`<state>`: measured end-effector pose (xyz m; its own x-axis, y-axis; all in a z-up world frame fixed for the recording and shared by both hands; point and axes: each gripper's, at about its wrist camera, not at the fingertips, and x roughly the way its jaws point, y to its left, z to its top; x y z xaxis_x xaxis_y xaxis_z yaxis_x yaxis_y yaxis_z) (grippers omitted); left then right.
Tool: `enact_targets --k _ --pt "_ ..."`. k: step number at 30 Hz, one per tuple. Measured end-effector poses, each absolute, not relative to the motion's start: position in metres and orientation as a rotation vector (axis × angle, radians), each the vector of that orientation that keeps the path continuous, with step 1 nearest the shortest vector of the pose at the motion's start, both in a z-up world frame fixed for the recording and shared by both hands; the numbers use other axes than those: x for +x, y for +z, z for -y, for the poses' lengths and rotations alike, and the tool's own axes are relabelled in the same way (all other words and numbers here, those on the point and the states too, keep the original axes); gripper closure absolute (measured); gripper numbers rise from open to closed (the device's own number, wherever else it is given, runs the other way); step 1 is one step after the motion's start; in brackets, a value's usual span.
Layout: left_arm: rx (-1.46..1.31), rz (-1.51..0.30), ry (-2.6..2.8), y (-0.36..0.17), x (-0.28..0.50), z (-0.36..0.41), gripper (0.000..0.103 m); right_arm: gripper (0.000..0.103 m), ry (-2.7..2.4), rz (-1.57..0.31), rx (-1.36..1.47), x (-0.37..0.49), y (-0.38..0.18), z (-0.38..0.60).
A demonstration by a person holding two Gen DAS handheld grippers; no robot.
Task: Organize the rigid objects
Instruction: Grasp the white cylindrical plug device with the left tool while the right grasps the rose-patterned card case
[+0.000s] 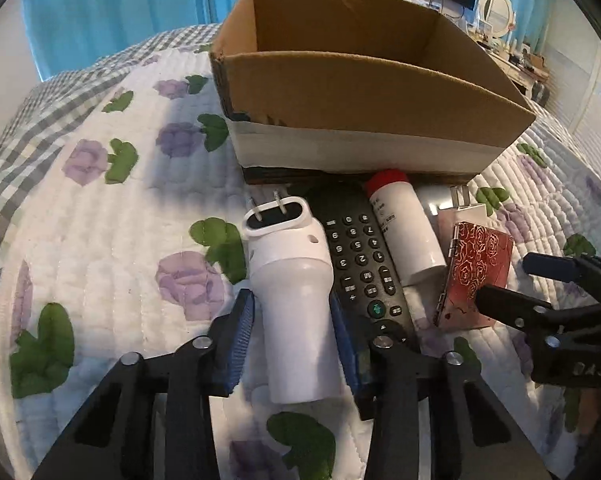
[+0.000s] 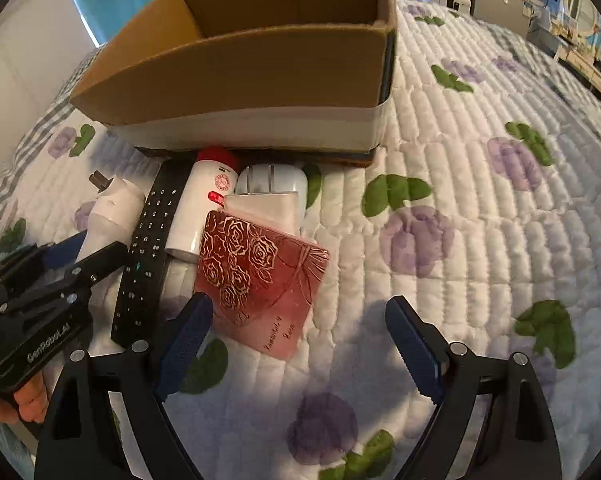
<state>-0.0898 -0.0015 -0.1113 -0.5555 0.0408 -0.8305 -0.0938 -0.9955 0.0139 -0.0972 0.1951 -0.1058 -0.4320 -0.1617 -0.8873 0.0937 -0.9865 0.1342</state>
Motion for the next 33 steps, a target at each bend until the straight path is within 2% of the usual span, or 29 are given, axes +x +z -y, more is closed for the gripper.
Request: enact_targets --k 5,7,8,9,14,16,19,22,28,29,31,33 --pt "-1.347 -0.104 2.787 -0.096 -0.066 0.000 0.067 0.018 -2.532 0.120 1.589 -0.102 -0.116 -0.195" --pt "-1.307 -0.118 2.810 -0.089 -0.057 -0.002 0.067 0.031 -2.516 0.140 1.557 -0.101 -0.114 -0.194" --pt "-1.300 -0.115 2.813 -0.087 -0.056 -0.002 0.067 0.034 -2.507 0.147 1.542 -0.101 -0.113 -0.192" --pt "-1.293 -0.111 2.817 -0.085 -0.055 -0.002 0.067 0.044 -2.498 0.147 1.530 -0.101 -0.113 -0.190" --pt "-1.267 -0.113 2.845 -0.081 -0.047 0.001 0.067 0.058 -2.521 0.103 1.509 -0.092 -0.107 -0.185" --pt "-1.262 -0.103 2.852 -0.082 -0.049 0.005 0.067 0.069 -2.538 0.114 1.489 -0.086 -0.102 -0.188" --pt "-1.251 -0.087 2.856 -0.080 -0.049 0.010 0.067 0.081 -2.558 0.088 1.444 -0.074 -0.090 -0.185" --pt "-1.249 -0.071 2.858 -0.079 -0.049 0.012 0.067 0.086 -2.564 0.021 1.378 -0.061 -0.078 -0.170" --pt "-1.246 -0.059 2.861 -0.079 -0.049 0.012 0.068 0.086 -2.588 -0.079 1.368 -0.075 -0.081 -0.145" --pt "-1.244 -0.058 2.861 -0.078 -0.048 0.012 0.070 0.086 -2.590 -0.082 1.385 -0.079 -0.084 -0.141" --pt "-1.239 -0.051 2.860 -0.077 -0.047 0.013 0.087 0.087 -2.591 -0.057 1.402 -0.081 -0.086 -0.146" --pt "-1.236 -0.040 2.853 -0.076 -0.047 0.014 0.091 0.090 -2.607 -0.045 1.387 -0.078 -0.082 -0.147"
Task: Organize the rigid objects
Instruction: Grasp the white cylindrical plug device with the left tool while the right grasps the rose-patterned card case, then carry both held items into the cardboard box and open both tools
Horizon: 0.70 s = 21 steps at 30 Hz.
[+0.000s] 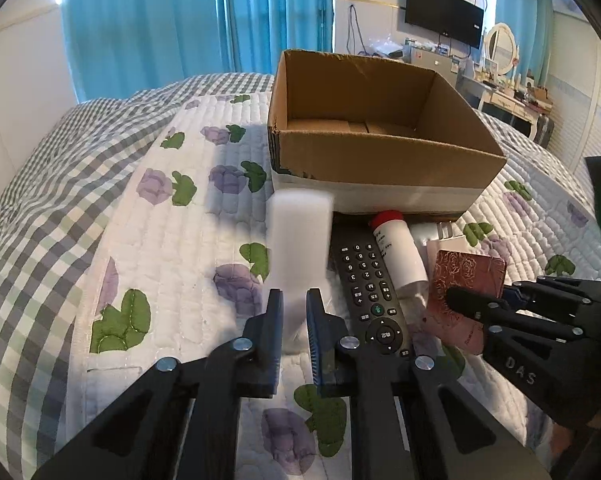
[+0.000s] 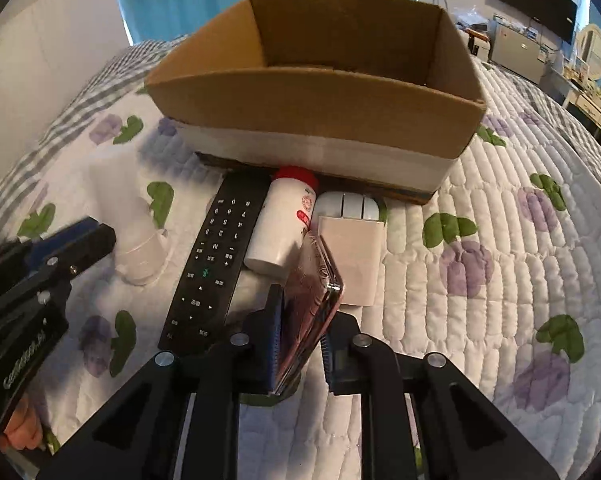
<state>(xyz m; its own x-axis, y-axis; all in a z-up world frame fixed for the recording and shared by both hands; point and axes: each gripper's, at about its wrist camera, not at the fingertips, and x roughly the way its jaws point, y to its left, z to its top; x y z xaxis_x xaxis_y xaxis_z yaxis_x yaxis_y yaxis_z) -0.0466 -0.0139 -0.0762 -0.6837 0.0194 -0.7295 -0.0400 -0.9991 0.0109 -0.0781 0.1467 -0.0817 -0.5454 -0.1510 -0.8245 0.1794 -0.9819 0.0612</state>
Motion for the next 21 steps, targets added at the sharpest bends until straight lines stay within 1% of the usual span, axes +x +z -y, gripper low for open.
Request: enact_targets --k 1,2,3,6,8,10,11,12,13,14,17,21 --pt "-1.234 -0.038 2.849 -0.076 -0.047 0.014 0.092 0.093 -2.617 -0.052 1.370 -0.076 -0.078 -0.147" --pt "-1.235 -0.039 2.845 -0.076 -0.047 0.013 0.096 0.093 -2.620 -0.059 1.356 -0.072 -0.075 -0.149" --pt "-1.244 -0.044 2.827 -0.077 -0.048 0.012 0.098 0.094 -2.626 -0.069 1.346 -0.070 -0.072 -0.149" --pt "-1.310 -0.092 2.800 -0.088 -0.053 0.007 0.098 0.094 -2.633 -0.086 1.329 -0.064 -0.066 -0.152" --pt "-1.344 -0.086 2.783 -0.092 -0.055 0.007 0.098 0.094 -2.634 -0.081 1.328 -0.062 -0.063 -0.152" --pt "-1.360 -0.074 2.777 -0.093 -0.056 0.009 0.093 0.093 -2.632 -0.073 1.329 -0.061 -0.063 -0.155" --pt "-1.366 -0.062 2.768 -0.093 -0.057 0.010 0.082 0.093 -2.633 -0.066 1.324 -0.060 -0.062 -0.157" --pt "-1.377 -0.057 2.761 -0.093 -0.058 0.010 0.059 0.093 -2.632 -0.061 1.321 -0.060 -0.062 -0.157" --pt "-1.380 -0.064 2.766 -0.092 -0.058 0.010 0.048 0.093 -2.632 -0.055 1.314 -0.059 -0.062 -0.160" --pt "-1.373 -0.074 2.775 -0.090 -0.059 0.009 0.043 0.093 -2.636 -0.051 1.305 -0.057 -0.061 -0.163" --pt "-1.377 -0.160 2.745 -0.082 -0.064 -0.001 0.043 0.093 -2.642 -0.027 1.286 -0.056 -0.056 -0.169" --pt "-1.387 -0.409 2.688 -0.093 -0.086 -0.027 0.043 0.093 -2.635 0.025 1.282 -0.061 -0.053 -0.176"
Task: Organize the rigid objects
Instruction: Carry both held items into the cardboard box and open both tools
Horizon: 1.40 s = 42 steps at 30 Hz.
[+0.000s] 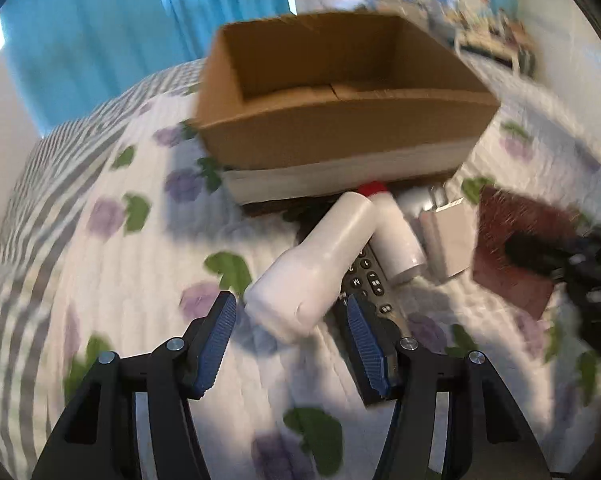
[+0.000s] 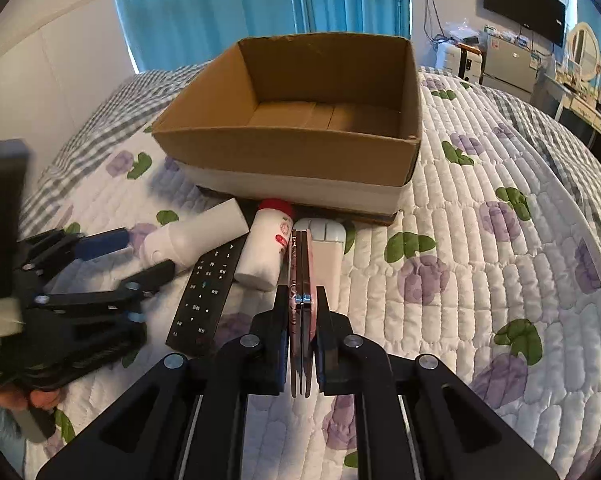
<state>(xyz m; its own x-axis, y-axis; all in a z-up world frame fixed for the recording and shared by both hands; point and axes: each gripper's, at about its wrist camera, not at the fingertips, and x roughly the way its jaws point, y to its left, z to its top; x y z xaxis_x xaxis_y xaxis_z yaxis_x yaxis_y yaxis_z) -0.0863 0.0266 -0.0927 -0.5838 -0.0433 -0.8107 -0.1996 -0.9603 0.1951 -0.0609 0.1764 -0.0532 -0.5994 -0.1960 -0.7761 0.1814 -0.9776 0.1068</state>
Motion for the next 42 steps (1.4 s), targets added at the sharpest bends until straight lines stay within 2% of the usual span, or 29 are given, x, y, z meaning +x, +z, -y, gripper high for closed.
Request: enact_targets --k 2,4,5,12,18,22,27,30,36,42 --pt "-1.437 -0.451 2.660 -0.104 -0.098 -0.031 0.043 0.093 -2.625 0.050 1.282 -0.062 -0.053 -0.180" --pt "-1.435 -0.416 2.653 -0.106 -0.104 -0.029 0.044 0.093 -2.618 0.056 1.282 -0.062 -0.053 -0.181" --pt "-1.433 -0.398 2.655 -0.105 -0.106 -0.027 0.048 0.093 -2.618 0.056 1.282 -0.062 -0.053 -0.182" --pt "-1.412 -0.358 2.653 -0.093 -0.097 -0.025 0.049 0.093 -2.632 0.055 1.248 -0.055 -0.042 -0.181" --pt "-1.300 -0.187 2.683 -0.041 -0.066 -0.018 0.050 0.093 -2.679 0.051 1.188 -0.043 -0.011 -0.185" --pt "-1.189 -0.132 2.726 0.006 -0.063 -0.019 0.049 0.093 -2.734 0.017 1.101 -0.046 0.033 -0.188" --pt "-1.088 -0.058 2.765 0.049 -0.084 -0.019 0.049 0.093 -2.811 -0.056 0.993 -0.074 0.086 -0.190" --pt "-1.070 -0.050 2.800 0.063 -0.111 -0.020 0.049 0.093 -2.824 -0.070 0.980 -0.100 0.097 -0.188" --pt "-1.090 -0.051 2.829 0.057 -0.160 -0.029 0.049 0.093 -2.809 -0.106 1.061 -0.173 0.073 -0.183" --pt "-1.166 -0.033 2.793 0.018 -0.204 -0.033 0.049 0.093 -2.779 -0.103 1.143 -0.230 0.024 -0.184"
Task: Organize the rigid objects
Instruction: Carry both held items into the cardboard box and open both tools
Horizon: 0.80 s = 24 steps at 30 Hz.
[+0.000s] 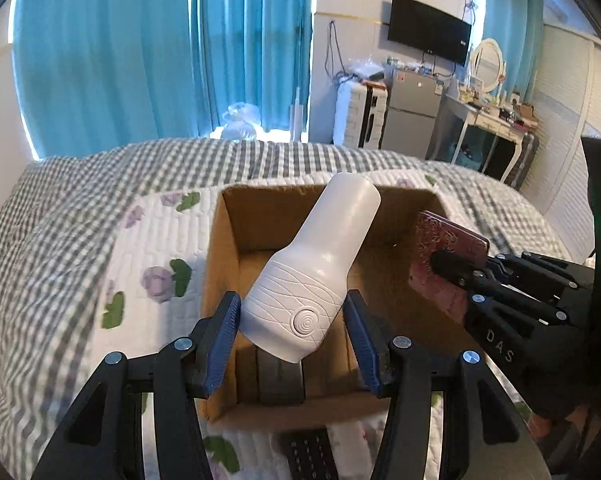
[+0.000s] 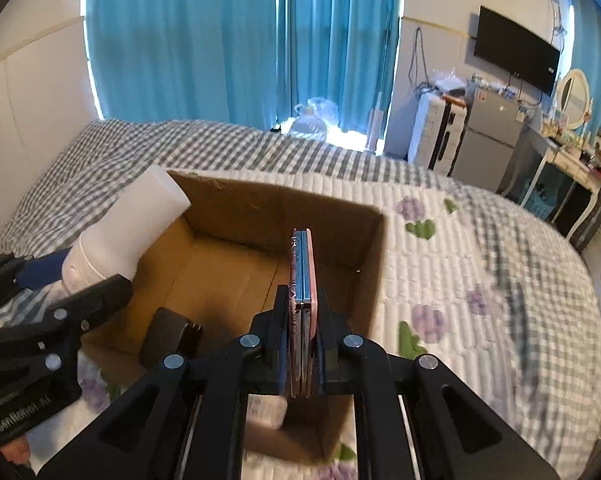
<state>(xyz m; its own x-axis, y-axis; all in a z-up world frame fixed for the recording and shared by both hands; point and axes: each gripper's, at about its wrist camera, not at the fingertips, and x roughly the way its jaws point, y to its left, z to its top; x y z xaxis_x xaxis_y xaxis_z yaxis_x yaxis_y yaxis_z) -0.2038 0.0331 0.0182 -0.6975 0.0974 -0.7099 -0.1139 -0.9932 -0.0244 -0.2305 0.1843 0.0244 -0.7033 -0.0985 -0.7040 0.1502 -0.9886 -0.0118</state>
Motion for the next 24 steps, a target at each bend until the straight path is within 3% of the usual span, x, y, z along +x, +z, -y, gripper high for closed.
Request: enact_targets --k 3,5,6,7,20,22,24 --pt "-1.179 -0.041 2.785 0.003 -0.212 -0.033 0.049 0.093 -2.770 -0.055 1.111 -0.238 0.014 -0.188" --pt "-1.174 -0.022 2.779 -0.003 -0.215 -0.029 0.049 0.076 -2.744 -0.005 1.052 -0.235 0.016 -0.192" --pt "-1.176 -0.017 2.774 -0.006 -0.214 -0.028 0.049 0.057 -2.749 0.004 1.020 -0.231 0.019 -0.194" --pt "-1.184 -0.018 2.767 -0.009 -0.214 -0.027 0.049 0.049 -2.768 -0.003 1.009 -0.228 0.022 -0.196" --pt "-1.251 0.014 2.782 -0.023 -0.221 -0.057 0.047 0.049 -2.867 -0.021 1.048 -0.184 0.046 -0.241" --pt "-1.240 0.028 2.777 -0.025 -0.222 -0.059 0.039 0.043 -2.870 0.031 1.054 -0.182 0.039 -0.249" --pt "-1.215 0.012 2.786 -0.022 -0.219 -0.061 0.022 0.036 -2.870 0.067 1.070 -0.181 0.033 -0.256"
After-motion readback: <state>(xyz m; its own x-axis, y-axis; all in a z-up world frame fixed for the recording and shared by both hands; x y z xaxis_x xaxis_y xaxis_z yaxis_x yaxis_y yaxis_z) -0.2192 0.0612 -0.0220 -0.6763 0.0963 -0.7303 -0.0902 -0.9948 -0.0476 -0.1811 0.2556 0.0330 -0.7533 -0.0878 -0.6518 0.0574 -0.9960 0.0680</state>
